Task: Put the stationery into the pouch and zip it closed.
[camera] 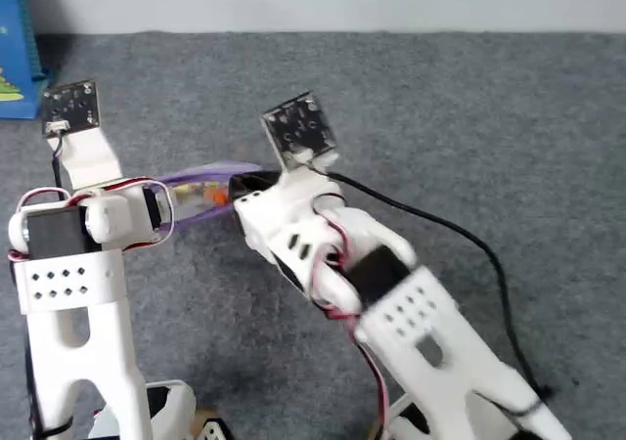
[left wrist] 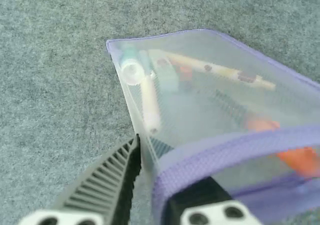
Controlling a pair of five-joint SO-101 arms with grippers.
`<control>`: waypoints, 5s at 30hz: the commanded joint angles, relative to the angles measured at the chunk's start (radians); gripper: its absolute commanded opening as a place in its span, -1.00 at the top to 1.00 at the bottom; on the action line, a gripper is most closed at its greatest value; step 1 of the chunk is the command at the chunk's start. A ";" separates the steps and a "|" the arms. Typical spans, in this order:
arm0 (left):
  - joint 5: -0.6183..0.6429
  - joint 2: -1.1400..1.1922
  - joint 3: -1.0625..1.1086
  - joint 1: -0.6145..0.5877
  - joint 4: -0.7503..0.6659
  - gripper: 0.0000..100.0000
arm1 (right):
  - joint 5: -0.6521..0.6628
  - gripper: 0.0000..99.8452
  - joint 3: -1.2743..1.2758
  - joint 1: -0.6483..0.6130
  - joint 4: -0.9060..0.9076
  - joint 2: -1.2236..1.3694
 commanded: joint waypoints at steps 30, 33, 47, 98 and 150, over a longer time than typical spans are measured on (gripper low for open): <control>-0.011 -0.011 -0.016 -0.003 -0.020 0.98 | -0.021 0.55 0.133 0.031 0.035 0.093; -0.011 -0.011 -0.016 -0.003 -0.020 0.98 | 0.018 0.56 0.132 0.067 -0.059 0.179; -0.011 -0.011 -0.008 -0.003 -0.026 0.98 | 0.025 0.90 0.132 0.136 -0.166 0.232; -0.012 -0.011 -0.005 -0.003 -0.025 0.98 | 0.055 0.68 0.152 0.090 -0.216 0.254; -0.167 -0.003 -0.010 0.732 -0.353 0.45 | 0.152 0.98 0.420 -0.117 0.634 -0.961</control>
